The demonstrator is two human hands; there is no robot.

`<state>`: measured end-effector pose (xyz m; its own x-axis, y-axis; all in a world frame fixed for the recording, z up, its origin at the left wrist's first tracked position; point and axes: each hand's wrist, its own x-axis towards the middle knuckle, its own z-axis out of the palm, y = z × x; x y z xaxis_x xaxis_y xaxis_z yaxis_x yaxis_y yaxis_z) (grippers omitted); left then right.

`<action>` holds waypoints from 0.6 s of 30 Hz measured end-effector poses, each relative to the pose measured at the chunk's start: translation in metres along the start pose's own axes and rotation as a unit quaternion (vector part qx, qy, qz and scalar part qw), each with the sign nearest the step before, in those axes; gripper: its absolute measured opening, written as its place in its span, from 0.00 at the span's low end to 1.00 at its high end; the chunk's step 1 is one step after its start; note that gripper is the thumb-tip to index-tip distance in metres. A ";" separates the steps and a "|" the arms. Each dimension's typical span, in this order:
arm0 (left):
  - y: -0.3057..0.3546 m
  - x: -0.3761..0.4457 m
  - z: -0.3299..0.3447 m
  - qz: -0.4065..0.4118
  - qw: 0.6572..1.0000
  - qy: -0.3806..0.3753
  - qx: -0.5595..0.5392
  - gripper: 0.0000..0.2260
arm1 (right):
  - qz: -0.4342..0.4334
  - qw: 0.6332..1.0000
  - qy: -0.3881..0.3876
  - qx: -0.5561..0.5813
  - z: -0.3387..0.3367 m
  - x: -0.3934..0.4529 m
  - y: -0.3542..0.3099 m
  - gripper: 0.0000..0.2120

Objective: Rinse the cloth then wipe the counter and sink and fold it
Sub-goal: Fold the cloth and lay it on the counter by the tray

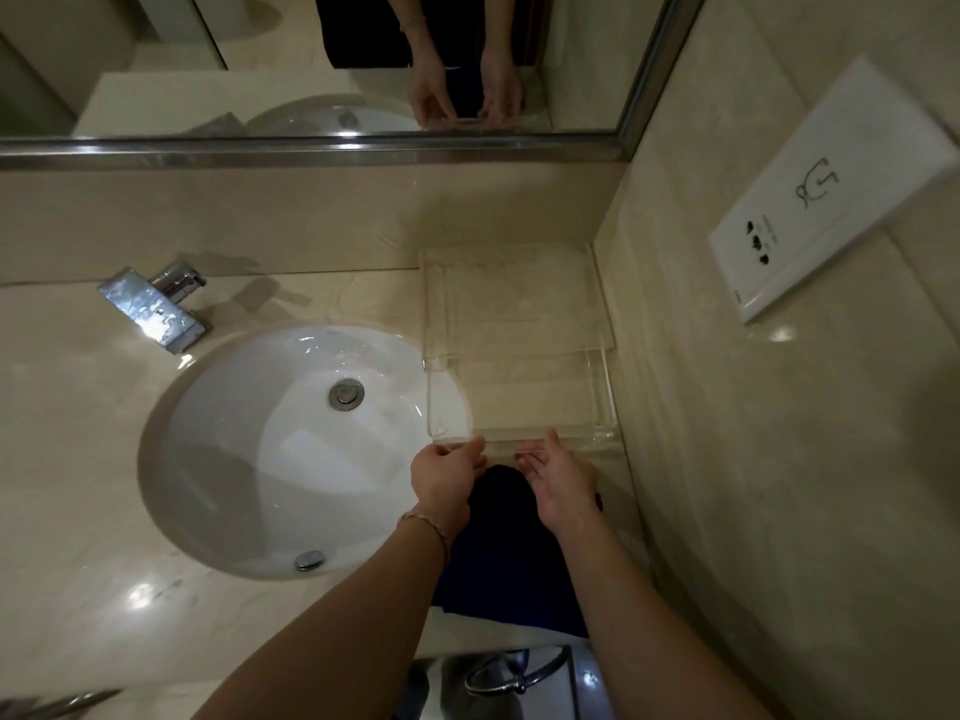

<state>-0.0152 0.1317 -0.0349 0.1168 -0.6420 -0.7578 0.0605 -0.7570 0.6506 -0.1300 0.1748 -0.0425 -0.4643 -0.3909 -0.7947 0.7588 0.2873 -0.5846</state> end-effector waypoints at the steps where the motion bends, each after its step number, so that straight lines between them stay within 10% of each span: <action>1: -0.001 -0.001 -0.001 -0.001 1.000 0.000 0.008 0.06 | 0.001 1.000 0.011 0.001 0.000 -0.003 -0.001 0.13; 9: 0.005 -0.007 -0.024 0.092 0.974 0.041 0.201 0.20 | -0.061 0.988 0.090 -0.112 -0.001 -0.030 -0.006 0.09; 14: -0.004 -0.014 -0.049 0.076 0.942 -0.071 0.318 0.36 | -0.210 0.910 0.111 -0.338 -0.042 -0.050 0.001 0.14; 18: -0.018 -0.014 -0.057 0.123 0.916 -0.085 0.373 0.31 | -0.246 0.863 0.123 -0.424 -0.068 -0.064 0.007 0.22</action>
<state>0.0381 0.1619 -0.0332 -0.1236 -0.7665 -0.6303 -0.6486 -0.4183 0.6359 -0.1261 0.2609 -0.0071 -0.7969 -0.4801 -0.3666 -0.1158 0.7170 -0.6874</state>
